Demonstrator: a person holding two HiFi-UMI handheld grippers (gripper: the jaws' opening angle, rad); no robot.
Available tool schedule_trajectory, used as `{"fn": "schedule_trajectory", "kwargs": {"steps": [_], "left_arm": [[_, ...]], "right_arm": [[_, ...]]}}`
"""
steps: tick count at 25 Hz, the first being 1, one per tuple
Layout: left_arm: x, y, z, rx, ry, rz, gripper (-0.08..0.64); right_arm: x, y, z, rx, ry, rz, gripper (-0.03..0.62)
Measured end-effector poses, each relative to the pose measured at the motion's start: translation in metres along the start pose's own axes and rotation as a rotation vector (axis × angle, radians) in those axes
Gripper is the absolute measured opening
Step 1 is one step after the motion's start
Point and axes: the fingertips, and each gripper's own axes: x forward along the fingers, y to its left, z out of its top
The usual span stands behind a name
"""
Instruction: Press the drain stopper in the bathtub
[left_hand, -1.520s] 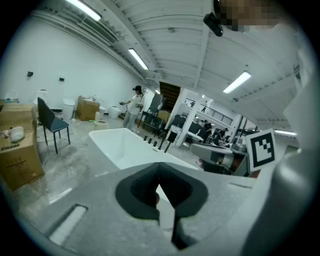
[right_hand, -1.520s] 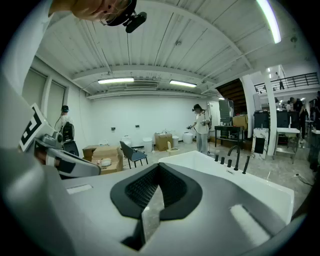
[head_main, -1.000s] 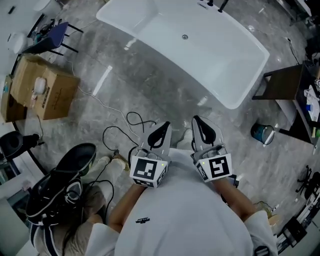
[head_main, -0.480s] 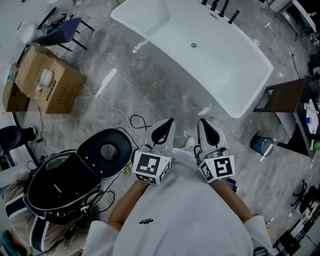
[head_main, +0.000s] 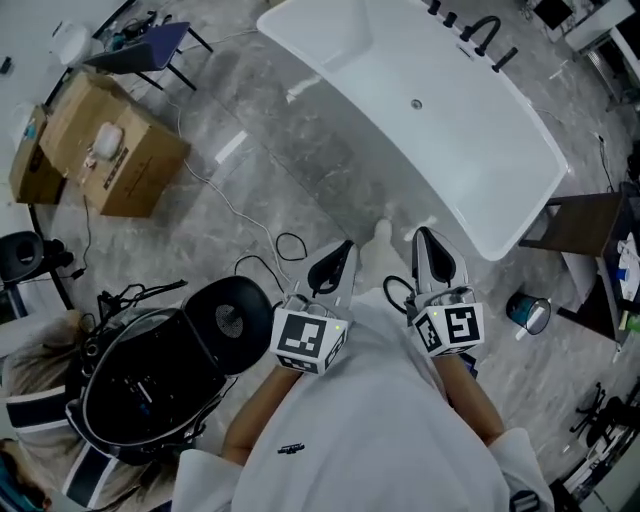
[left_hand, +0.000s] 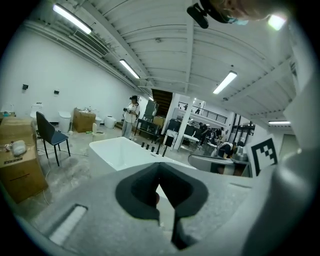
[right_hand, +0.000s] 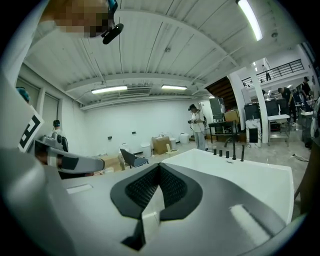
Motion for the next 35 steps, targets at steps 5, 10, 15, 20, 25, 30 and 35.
{"fn": "schedule_trajectory", "kwargs": {"steps": [5, 10, 15, 20, 25, 30, 35], "left_arm": [[0.026, 0.049, 0.010, -0.015, 0.022, 0.028, -0.002], [0.088, 0.086, 0.035, -0.032, 0.039, 0.040, -0.002], [0.172, 0.133, 0.079, -0.045, 0.076, 0.064, -0.002], [0.254, 0.162, 0.130, 0.002, 0.122, 0.053, -0.002], [0.326, 0.176, 0.169, 0.024, 0.146, 0.011, -0.002], [0.394, 0.175, 0.190, 0.073, 0.191, -0.087, -0.002], [0.452, 0.178, 0.203, 0.114, 0.271, -0.234, -0.002]], "right_arm": [[0.063, -0.003, 0.005, 0.005, 0.014, 0.012, -0.003], [0.128, -0.035, 0.016, 0.016, 0.031, 0.017, -0.003], [0.213, -0.092, 0.040, 0.019, 0.052, 0.007, -0.003], [0.288, -0.154, 0.076, 0.041, 0.043, -0.016, -0.003], [0.334, -0.212, 0.100, 0.099, 0.029, -0.095, -0.003], [0.354, -0.261, 0.094, 0.135, 0.069, -0.170, -0.003], [0.376, -0.288, 0.097, 0.166, 0.088, -0.257, -0.003]]}}
